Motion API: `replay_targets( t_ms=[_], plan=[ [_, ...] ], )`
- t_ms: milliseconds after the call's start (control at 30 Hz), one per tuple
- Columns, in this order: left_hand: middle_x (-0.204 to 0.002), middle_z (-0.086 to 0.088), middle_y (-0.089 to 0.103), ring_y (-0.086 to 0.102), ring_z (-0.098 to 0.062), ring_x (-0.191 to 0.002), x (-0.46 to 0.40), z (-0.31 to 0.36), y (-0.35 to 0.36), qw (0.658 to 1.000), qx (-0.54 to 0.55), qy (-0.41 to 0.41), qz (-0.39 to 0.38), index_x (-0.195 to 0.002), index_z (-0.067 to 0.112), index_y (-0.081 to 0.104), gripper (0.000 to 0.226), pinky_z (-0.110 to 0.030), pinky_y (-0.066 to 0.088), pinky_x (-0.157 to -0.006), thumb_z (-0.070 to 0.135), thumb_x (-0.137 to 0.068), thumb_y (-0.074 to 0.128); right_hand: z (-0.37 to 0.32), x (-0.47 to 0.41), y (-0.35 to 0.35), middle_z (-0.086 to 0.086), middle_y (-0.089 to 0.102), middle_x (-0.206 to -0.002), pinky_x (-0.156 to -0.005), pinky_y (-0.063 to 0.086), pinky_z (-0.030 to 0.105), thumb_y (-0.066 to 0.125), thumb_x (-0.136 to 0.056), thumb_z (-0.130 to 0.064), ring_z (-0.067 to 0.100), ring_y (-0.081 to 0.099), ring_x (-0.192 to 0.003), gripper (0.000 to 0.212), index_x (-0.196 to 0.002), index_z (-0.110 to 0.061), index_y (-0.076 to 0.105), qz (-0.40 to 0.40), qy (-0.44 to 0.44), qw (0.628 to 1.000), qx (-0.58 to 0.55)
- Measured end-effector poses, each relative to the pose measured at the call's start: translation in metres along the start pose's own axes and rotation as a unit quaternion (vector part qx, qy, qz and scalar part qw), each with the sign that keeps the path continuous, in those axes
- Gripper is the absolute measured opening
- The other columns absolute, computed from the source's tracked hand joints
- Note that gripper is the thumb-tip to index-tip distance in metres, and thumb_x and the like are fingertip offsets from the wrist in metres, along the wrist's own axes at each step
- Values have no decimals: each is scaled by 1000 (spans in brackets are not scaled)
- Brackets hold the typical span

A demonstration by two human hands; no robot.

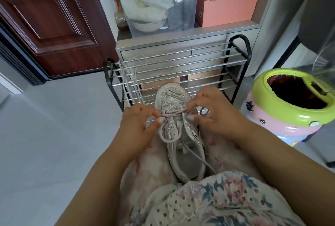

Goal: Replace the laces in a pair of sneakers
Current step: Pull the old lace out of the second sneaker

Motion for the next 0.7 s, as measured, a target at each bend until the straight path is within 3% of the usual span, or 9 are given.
replay_targets(
  t_ms=[67,133,200,267,333,433,600,700],
  plan=[
    [-102,24,45,33,-9,-111,-1,-2,4,1000,1,-2,0,-86,40,60,3,-29,37,-91,41,-89,58,-1,0,9,-10,47,-89,-85,29,18,56,-77,-49,10,41,-92,24,-87,-29,65,-18,-14,999,25],
    [-102,23,45,33,-10,-111,-2,-5,5,1000,2,-3,7,-86,41,59,5,-31,32,-93,44,-89,56,3,-1,14,-6,49,-88,-84,32,25,56,-77,-52,14,43,-91,24,-81,-29,62,-39,-1,998,46],
    [-102,18,45,33,-11,-110,-2,-9,6,1000,5,-9,12,-89,41,60,10,-34,37,-94,47,-90,52,7,-1,17,-3,50,-87,-83,32,28,59,-79,-48,17,44,-91,17,-76,-31,56,-58,14,997,44],
    [-98,21,42,31,-10,-106,-2,-14,10,999,26,-23,2,-89,43,60,9,-46,49,-86,45,-91,52,8,-1,18,-6,48,-86,-80,30,26,61,-81,-42,15,42,-91,14,-77,-29,56,-58,25,998,24],
    [-97,23,43,37,-15,-108,-1,-14,13,998,52,-25,-8,-85,44,60,7,-53,52,-79,44,-89,55,10,0,16,-12,43,-83,-77,30,20,57,-81,-39,12,39,-88,15,-78,-24,57,-41,33,999,9],
    [-96,18,47,43,-19,-106,-2,-11,15,998,64,-10,-15,-78,44,59,10,-53,51,-79,42,-88,59,12,-1,16,-15,40,-80,-77,27,8,55,-80,-38,10,38,-85,14,-76,-25,54,-33,39,999,1],
    [-96,18,48,45,-19,-104,-2,-12,20,997,69,-13,-34,-74,36,60,14,-51,50,-78,36,-88,63,12,0,15,-14,41,-79,-77,28,12,46,-79,-49,12,39,-81,20,-74,-30,47,-23,27,999,-3],
    [-98,8,51,43,-14,-102,-4,-10,13,998,63,4,-16,-71,34,54,18,-34,41,-88,40,-89,53,17,-1,12,-7,45,-79,-73,30,21,52,-82,-40,15,40,-81,16,-73,-27,46,-15,44,999,7]
  ],
)
Point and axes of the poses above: each hand's wrist, its own x-axis away from the middle knuckle, its own y-axis out of the palm, z = x × y, the point moved 10 cm from there along -x, towards the middle knuckle
